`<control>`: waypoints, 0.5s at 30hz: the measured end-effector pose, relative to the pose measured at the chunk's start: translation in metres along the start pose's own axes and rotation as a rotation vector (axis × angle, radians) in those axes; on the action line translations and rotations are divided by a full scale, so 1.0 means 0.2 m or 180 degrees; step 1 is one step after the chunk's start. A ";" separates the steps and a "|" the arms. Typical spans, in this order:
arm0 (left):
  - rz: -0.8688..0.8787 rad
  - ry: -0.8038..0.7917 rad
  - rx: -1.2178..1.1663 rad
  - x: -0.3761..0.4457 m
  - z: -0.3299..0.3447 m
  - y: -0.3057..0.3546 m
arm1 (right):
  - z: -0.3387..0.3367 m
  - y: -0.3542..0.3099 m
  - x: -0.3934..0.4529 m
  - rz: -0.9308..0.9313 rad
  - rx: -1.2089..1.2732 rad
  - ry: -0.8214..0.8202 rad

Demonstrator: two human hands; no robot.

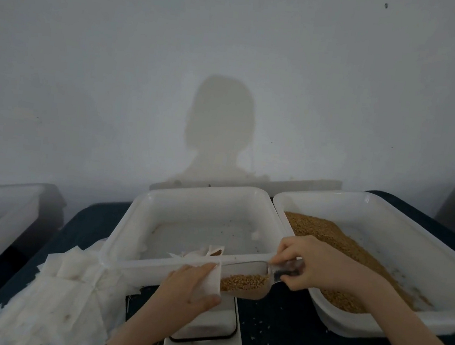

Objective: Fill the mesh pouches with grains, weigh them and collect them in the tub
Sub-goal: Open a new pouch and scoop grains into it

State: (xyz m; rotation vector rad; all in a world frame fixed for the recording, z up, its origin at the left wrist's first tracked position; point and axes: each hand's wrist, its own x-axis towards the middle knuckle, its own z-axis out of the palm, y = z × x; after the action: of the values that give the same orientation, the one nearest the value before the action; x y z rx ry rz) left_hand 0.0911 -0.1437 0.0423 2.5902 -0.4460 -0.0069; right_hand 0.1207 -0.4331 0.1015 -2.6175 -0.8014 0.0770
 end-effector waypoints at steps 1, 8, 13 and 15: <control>-0.0060 0.0068 -0.0049 0.00 -0.01 0.00 | 0.00 0.00 0.00 0.0001 0.0025 -0.0004; -0.0197 0.0259 -0.0200 0.02 0.03 0.00 | -0.04 -0.07 0.01 -0.0058 -0.0542 -0.0215; -0.0368 0.0412 -0.0717 0.02 0.09 0.00 | -0.08 -0.19 0.04 -0.0047 -0.1377 -0.0025; -0.0383 0.0534 -0.0999 0.01 0.11 0.02 | -0.09 -0.23 0.06 -0.0137 -0.1957 0.0250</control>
State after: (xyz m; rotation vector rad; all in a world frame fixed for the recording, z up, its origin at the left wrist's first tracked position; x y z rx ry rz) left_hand 0.0901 -0.1594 0.0249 2.2818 -0.2081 0.0910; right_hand 0.1099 -0.3975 0.1359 -3.1395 -0.9728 -0.3345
